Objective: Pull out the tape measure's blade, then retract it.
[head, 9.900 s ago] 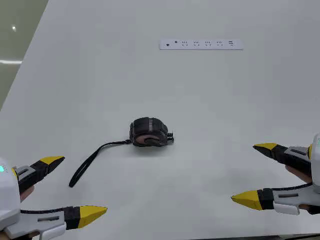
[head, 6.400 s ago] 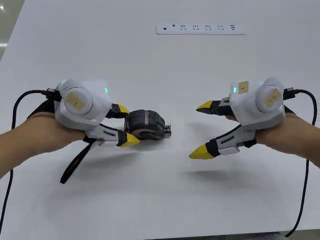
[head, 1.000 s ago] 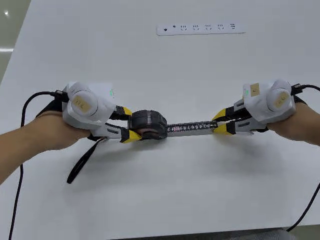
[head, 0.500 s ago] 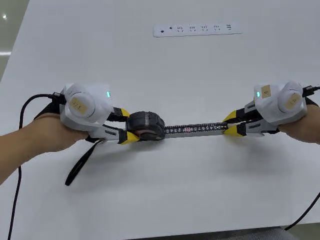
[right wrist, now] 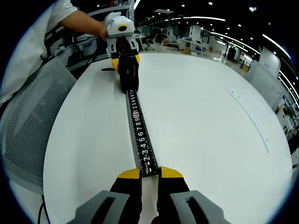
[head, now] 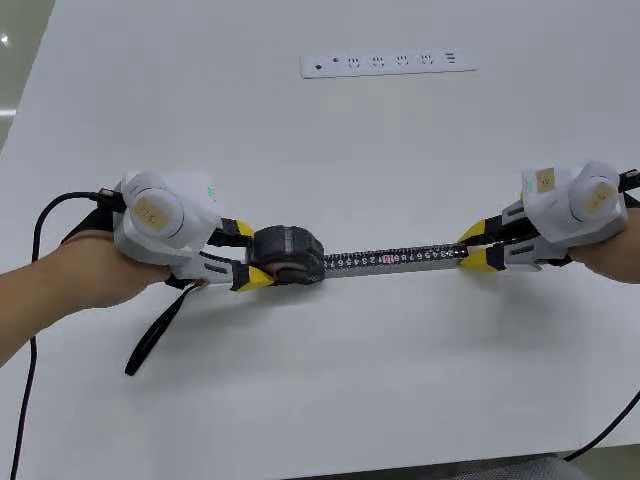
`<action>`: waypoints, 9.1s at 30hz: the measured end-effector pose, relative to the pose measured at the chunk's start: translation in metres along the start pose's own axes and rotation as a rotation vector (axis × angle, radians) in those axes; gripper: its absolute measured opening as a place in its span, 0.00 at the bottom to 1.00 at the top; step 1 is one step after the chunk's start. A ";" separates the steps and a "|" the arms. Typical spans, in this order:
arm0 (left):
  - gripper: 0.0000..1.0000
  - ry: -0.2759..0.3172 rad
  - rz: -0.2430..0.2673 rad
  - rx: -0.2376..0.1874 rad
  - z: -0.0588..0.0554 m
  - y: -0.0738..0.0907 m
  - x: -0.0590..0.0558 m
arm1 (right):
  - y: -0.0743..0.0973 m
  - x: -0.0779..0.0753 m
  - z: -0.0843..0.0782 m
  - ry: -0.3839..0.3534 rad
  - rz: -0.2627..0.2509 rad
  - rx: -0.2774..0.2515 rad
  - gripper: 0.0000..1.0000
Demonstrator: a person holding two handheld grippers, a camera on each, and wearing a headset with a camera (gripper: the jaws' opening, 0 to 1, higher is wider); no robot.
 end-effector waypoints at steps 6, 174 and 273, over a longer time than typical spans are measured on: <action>0.23 0.002 0.000 0.001 0.000 0.000 0.000 | 0.006 -0.004 -0.008 0.002 -0.005 0.020 0.07; 0.86 0.512 0.478 -0.152 -0.043 0.115 -0.133 | 0.075 0.129 -0.021 -0.434 -0.322 -0.286 0.91; 0.76 0.580 0.423 -0.196 0.034 0.007 -0.044 | 0.052 0.054 -0.012 -0.353 -0.244 -0.216 0.87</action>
Point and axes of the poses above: the centre of the closed fingertips' face, and the gripper's own axes: y roughly backward along the fingers, x roughly to its left, z roughly out of its top, the point moved 4 cm from there along y, roughly backward along the fingers, and after that the axes turned 10 degrees about -y, right-handed, at the moved point
